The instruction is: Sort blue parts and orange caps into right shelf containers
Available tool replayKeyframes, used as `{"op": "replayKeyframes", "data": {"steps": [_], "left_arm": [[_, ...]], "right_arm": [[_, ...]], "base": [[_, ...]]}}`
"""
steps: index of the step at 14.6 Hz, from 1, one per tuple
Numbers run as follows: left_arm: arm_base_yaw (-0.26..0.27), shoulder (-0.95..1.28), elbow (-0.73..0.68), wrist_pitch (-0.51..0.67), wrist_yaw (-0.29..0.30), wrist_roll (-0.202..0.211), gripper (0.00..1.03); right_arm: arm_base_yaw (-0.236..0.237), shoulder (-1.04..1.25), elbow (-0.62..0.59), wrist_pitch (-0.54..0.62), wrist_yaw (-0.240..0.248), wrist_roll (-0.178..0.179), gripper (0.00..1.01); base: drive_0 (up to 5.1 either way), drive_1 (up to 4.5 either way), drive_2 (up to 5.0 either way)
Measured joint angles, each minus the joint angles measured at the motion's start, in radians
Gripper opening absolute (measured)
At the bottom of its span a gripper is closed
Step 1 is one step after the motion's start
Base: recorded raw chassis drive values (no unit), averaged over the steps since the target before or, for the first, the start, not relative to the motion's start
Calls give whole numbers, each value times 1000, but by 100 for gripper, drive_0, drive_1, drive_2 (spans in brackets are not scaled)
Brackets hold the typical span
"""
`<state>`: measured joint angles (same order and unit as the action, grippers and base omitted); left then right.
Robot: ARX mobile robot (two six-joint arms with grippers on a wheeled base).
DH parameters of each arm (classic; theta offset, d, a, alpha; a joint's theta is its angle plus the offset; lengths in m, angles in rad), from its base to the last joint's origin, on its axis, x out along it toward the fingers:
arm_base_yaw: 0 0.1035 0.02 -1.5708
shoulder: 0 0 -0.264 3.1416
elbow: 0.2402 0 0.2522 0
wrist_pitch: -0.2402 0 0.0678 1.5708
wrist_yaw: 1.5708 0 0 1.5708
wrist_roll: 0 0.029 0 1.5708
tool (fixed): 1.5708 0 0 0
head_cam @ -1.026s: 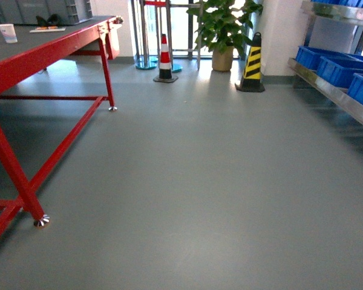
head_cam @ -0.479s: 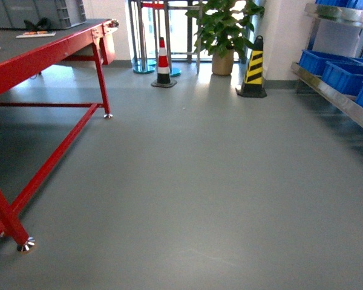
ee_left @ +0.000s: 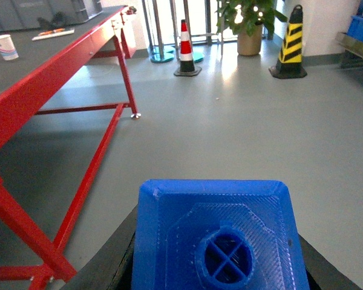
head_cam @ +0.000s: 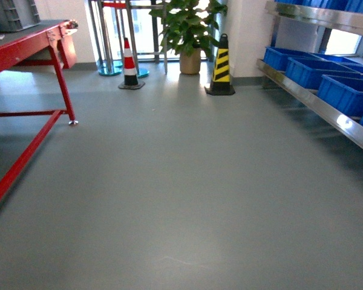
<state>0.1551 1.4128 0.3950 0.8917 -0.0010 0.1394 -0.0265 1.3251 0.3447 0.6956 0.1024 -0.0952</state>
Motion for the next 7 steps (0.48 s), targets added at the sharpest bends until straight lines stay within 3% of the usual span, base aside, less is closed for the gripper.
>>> {"op": "replayKeyframes", "data": {"steps": [7], "left_arm": [[0, 0, 0, -3, 0, 0, 45]], "right_arm": [[0, 0, 0, 0, 0, 0, 44]], "base": [[-160, -160, -160]]}}
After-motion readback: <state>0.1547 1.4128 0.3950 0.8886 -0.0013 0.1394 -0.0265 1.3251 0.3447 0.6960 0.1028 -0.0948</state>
